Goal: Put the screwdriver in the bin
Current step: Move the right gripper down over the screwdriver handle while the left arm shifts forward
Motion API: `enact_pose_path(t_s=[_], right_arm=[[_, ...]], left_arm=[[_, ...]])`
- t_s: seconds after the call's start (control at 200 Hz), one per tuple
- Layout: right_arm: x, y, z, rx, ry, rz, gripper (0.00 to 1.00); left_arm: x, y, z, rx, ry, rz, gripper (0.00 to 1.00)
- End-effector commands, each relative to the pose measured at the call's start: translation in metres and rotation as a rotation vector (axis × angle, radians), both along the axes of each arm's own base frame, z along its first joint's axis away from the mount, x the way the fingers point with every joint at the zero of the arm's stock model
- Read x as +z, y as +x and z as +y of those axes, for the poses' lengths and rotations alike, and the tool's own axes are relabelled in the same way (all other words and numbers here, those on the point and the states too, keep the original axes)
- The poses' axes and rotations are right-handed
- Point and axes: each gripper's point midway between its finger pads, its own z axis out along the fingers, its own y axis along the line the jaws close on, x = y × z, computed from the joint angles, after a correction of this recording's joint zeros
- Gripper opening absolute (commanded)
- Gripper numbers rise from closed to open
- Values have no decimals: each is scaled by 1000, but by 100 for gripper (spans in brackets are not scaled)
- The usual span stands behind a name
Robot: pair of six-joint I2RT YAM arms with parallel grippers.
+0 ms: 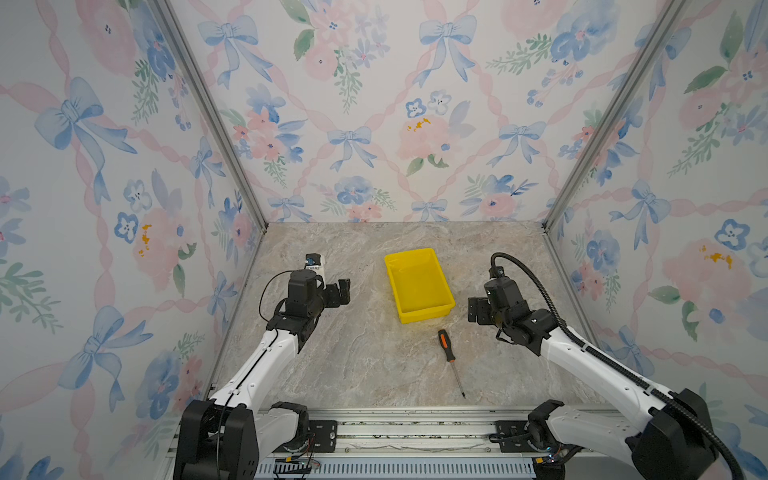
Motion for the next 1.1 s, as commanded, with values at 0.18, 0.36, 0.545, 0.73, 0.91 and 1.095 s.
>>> enact_pose_path(t_s=[0.18,0.36,0.545,0.73,0.91,1.095], right_arm=[[-53,-55,33,99,128,259,97],[-63,-58,51,138,141,289,97],[-74,-63,67,193,114,318,97],[-88,-64,80,218,119,344,99],[-93,-58,96,247,135,366,85],[-99,-54,104,267,130,386,73]], left_arm=[[-10,-18,-39,-172,-123,100,98],[-6,-21,-47,-219,-126,90,97],[-7,-21,-47,-218,-126,93,98],[-4,-23,-47,-222,-117,76,97],[-7,-20,-45,-211,-112,83,98],[0,-15,-48,-212,-129,67,97]])
